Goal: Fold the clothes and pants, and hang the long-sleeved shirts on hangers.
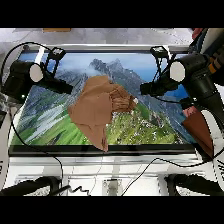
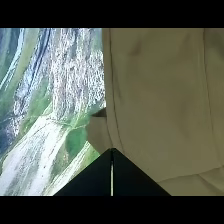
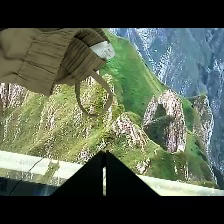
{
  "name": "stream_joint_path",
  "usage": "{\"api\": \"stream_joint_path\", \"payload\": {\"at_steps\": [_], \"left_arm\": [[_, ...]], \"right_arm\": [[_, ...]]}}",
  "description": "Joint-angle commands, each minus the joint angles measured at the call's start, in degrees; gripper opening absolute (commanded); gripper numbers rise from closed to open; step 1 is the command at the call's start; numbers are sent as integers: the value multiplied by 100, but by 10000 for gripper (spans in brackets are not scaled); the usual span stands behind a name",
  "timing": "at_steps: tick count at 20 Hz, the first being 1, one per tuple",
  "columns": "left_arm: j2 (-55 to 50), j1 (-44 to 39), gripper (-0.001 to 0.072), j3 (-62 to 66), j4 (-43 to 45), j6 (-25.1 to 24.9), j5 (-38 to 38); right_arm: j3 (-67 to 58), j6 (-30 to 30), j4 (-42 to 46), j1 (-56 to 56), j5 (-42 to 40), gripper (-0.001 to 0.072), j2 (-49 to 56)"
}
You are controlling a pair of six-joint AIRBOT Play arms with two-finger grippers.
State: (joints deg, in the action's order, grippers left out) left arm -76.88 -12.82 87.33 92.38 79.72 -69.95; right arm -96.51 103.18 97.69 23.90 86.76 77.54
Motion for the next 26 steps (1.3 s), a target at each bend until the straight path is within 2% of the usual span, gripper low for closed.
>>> {"api": "stream_joint_path", "payload": {"at_steps": [1,7,11,16,18,20,22,23,24,26], "left_arm": [[4,4,26,0,0,0,2],[4,4,27,0,0,0,2],[4,4,26,0,0,0,2],[2,4,27,0,0,0,52],[2,4,27,2,0,0,225],[2,2,27,0,-2,0,219],[2,2,26,0,0,0,221],[-2,2,27,0,2,0,361],[-15,4,27,0,2,2,483],[-33,4,27,0,-2,0,481]], "right_arm": [[-4,2,0,7,0,28,-2],[-2,2,0,7,-37,28,-2],[-2,-28,4,7,-590,29,4],[396,-1095,-166,7,17,28,-4],[1043,-1425,-671,7,-264,28,-4],[1751,-1604,-1158,7,-1069,27,-2],[2205,-1333,-1246,7,-2197,29,4],[2312,-1034,-1224,4,-2758,69,17],[2337,-697,-1193,0,-3169,168,48],[2334,232,-1150,-127,-3753,266,190]]}}
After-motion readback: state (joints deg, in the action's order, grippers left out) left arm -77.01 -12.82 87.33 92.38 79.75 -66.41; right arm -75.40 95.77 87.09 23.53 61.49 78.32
